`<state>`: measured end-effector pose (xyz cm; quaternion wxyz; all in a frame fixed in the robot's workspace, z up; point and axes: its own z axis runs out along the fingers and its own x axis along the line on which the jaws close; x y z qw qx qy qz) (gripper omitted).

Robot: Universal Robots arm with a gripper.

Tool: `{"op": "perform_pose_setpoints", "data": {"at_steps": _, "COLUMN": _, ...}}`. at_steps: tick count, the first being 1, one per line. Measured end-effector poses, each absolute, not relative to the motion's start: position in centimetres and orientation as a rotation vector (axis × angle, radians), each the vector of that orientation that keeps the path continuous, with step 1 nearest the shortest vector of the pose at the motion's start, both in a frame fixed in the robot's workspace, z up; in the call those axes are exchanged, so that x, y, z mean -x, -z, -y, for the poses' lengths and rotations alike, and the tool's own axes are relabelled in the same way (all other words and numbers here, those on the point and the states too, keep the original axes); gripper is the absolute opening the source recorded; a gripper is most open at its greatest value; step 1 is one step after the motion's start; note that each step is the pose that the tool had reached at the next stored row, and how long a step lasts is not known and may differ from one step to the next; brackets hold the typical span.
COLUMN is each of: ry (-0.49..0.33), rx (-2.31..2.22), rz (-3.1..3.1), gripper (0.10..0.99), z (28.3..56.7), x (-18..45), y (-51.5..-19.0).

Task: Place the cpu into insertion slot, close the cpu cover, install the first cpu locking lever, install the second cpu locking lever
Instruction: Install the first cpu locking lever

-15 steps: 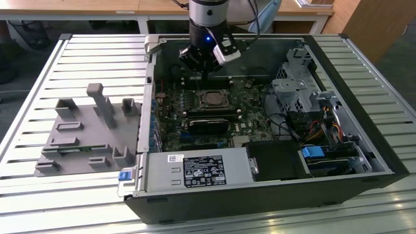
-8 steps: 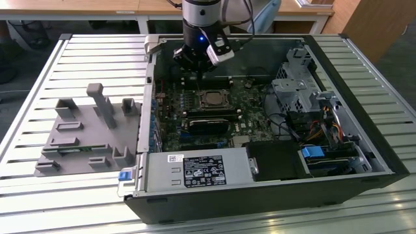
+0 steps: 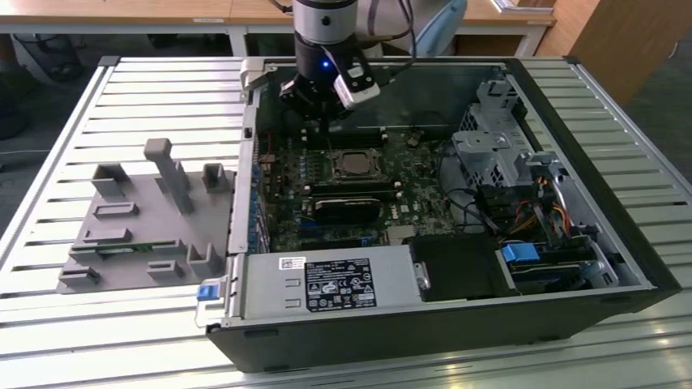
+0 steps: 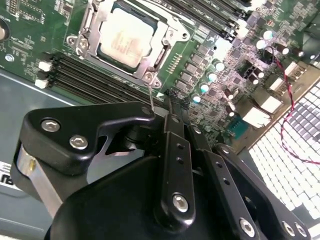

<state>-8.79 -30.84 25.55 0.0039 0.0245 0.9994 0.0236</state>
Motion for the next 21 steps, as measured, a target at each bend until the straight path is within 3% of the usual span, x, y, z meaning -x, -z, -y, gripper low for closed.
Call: {"op": "perform_pose_setpoints", "data": {"at_steps": 21, "ry": -0.074, "rx": -0.077, "rz": -3.132, "gripper": 0.106, "z": 29.6, "x": 9.7, "y": -25.5}}
